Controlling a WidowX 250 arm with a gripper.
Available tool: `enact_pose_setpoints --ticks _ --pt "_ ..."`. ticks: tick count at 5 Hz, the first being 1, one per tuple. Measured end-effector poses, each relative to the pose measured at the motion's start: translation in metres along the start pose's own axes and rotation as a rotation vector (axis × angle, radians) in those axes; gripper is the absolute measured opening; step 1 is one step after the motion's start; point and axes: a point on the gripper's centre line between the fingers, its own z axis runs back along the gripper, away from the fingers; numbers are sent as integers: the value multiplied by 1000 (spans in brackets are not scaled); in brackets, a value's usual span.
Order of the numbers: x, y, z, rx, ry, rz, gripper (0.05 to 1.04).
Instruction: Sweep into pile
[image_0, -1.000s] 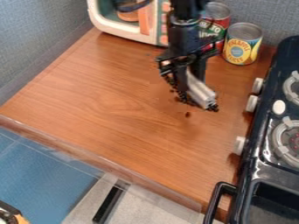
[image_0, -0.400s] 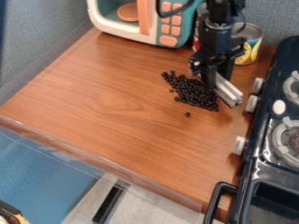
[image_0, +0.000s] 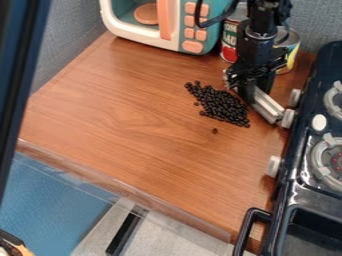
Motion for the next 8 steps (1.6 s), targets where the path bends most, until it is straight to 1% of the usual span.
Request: enact_pose_setpoints --ticks 2,3,4,5,6,7,8 --pt "5 -13 6 -19 -4 10 368" --pt "5 -9 -5 8 -2 9 368" --pt "6 -7 -7 11 -12 5 368" --pt "7 -4 -9 25 -24 5 368" --pt "5 -3 -9 94 -36 28 368" --pt "6 -5 -9 158 -4 50 368" --pt "5 -9 -11 227 42 63 368"
